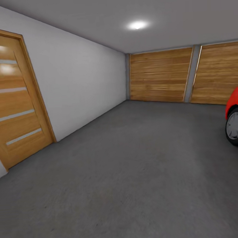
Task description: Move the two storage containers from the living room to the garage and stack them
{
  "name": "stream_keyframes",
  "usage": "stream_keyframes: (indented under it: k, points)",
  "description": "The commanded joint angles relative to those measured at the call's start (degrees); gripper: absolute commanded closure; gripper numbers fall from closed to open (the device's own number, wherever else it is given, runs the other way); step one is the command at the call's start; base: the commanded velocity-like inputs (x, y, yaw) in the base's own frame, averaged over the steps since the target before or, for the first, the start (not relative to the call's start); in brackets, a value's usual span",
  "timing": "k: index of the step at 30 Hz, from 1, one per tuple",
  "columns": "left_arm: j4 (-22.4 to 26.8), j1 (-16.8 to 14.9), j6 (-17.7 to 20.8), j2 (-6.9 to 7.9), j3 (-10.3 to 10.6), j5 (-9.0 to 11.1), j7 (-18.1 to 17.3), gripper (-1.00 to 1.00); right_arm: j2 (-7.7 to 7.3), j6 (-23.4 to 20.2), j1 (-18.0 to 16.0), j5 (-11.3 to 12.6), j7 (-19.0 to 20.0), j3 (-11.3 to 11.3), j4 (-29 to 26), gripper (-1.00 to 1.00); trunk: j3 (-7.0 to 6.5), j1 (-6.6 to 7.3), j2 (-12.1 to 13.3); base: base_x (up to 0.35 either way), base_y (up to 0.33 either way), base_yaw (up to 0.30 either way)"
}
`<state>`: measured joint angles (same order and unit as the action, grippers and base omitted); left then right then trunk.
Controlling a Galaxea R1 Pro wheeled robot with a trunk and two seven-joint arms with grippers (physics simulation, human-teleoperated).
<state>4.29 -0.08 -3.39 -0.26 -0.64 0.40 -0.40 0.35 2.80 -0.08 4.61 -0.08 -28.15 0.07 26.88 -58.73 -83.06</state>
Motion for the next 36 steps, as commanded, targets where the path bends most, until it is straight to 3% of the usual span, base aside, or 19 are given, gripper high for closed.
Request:
stream_keyframes:
  k: [1,29,36]
  points:
    - [0.0,0.0,-0.1,-0.01,-0.1,0.0,0.0,-1.0,0.0,0.2,0.0,0.5,0.0,-0.4,0.0,-1.0,0.04,0.0,0.0,0.0,0.0,0.274]
    - [0.0,0.0,-0.1,-0.02,0.0,0.0,0.0,-1.0,-0.07,0.7,0.0,0.5,0.0,-0.4,0.0,-1.0,0.04,0.0,0.0,0.001,0.0,0.274]
    - [0.0,0.0,0.0,0.08,0.1,0.0,0.0,-1.0,-0.33,0.7,0.0,0.5,0.0,-0.4,0.0,-1.0,0.04,0.0,0.0,0.255,0.0,0.098]
